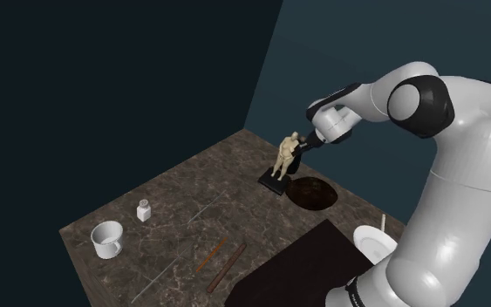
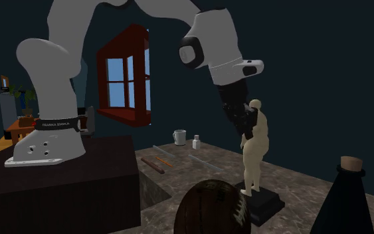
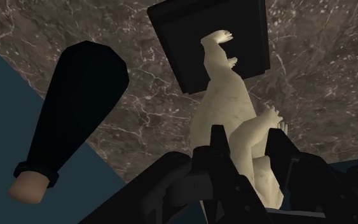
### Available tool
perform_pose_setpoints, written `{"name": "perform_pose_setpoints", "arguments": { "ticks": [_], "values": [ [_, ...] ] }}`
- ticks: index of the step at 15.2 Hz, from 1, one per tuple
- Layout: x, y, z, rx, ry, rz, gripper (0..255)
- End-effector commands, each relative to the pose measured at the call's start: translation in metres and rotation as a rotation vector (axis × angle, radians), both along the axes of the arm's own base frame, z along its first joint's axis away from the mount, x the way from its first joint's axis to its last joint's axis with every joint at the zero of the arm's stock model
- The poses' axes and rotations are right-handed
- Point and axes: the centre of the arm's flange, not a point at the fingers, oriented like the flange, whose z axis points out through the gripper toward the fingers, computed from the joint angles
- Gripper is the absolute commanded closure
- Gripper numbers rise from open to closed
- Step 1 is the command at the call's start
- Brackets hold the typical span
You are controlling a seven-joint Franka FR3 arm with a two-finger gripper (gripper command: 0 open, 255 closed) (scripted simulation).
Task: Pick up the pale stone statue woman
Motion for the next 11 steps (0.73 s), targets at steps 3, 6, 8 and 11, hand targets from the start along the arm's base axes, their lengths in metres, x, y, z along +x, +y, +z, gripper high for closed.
{"name": "perform_pose_setpoints", "arguments": {
  "ticks": [3, 6, 8, 11],
  "values": [
    [0.000, 0.000, 0.023, -0.001, -0.001, 0.000, 255],
    [0.000, 0.000, 0.039, -0.001, -0.001, 0.000, 255],
    [0.000, 0.000, 0.049, -0.001, -0.001, 0.000, 255],
    [0.000, 0.000, 0.055, -0.001, -0.001, 0.000, 255]
  ]
}}
